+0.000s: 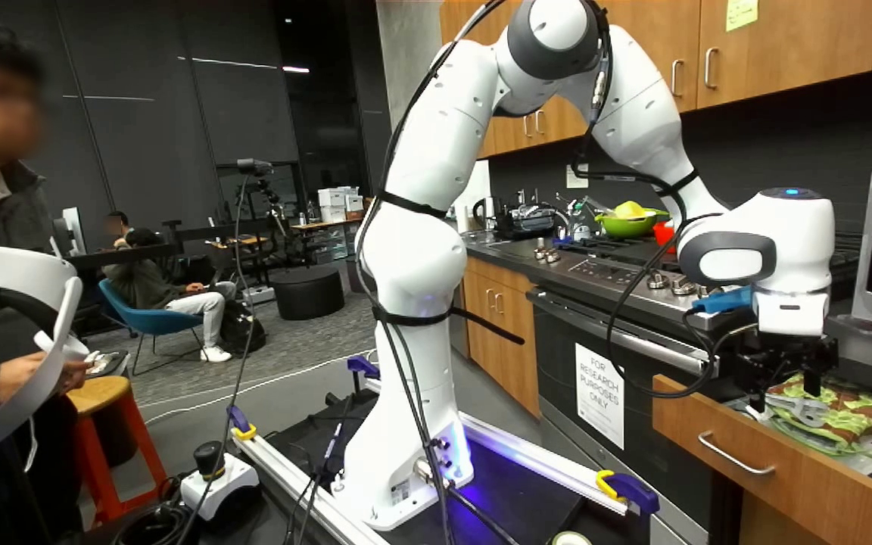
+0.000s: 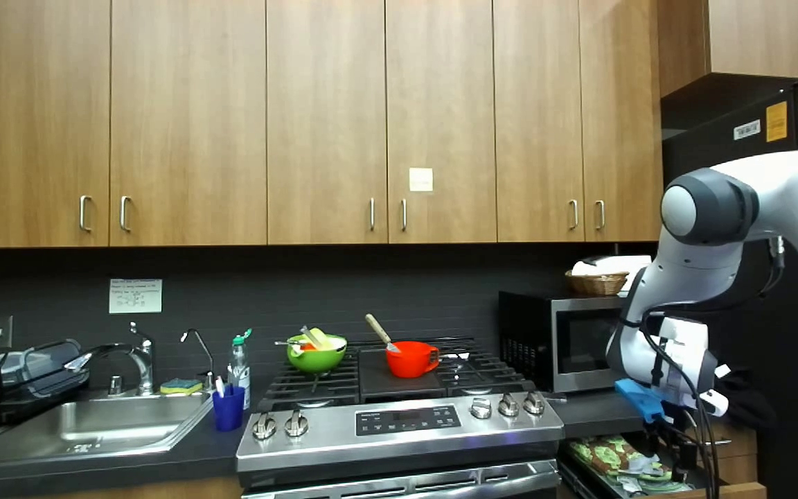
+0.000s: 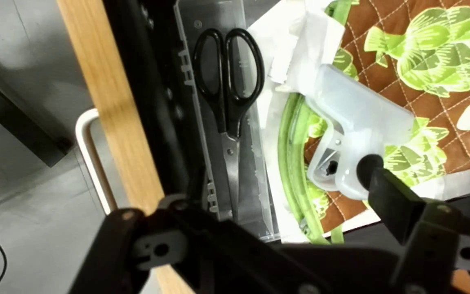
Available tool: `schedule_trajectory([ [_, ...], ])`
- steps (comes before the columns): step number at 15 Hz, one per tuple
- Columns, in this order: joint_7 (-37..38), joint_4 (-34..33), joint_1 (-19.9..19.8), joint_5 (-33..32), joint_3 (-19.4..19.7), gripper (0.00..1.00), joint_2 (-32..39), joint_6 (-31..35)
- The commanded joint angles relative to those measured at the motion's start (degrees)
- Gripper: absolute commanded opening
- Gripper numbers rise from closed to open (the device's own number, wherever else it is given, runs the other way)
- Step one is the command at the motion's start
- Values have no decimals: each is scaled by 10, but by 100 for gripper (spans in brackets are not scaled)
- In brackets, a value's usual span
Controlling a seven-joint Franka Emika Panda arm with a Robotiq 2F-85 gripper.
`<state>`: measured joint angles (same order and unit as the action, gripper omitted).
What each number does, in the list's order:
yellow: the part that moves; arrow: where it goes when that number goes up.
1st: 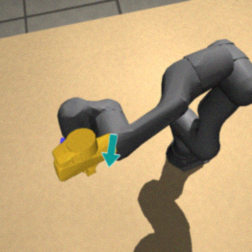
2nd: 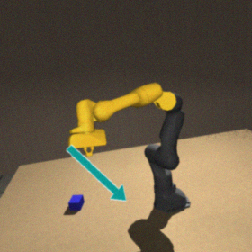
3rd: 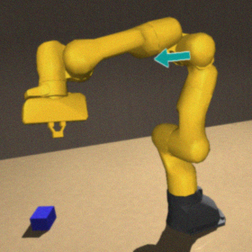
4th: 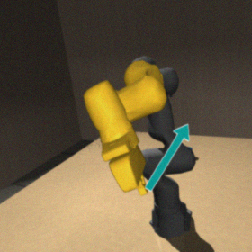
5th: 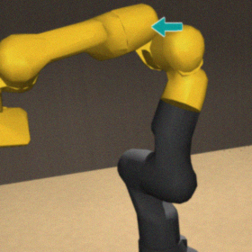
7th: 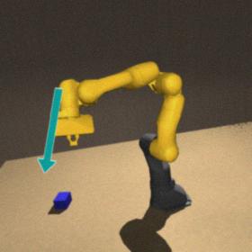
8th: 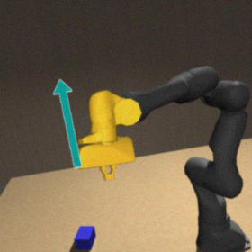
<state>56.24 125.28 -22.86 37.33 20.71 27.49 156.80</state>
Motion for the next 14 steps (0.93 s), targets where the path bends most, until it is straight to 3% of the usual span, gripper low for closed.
schedule_trajectory([
  [1, 11, -5, 8, 3, -1, 100, 2, 27],
  [14, 14, -42, 2, 6, -16, 100, 36, 21],
])
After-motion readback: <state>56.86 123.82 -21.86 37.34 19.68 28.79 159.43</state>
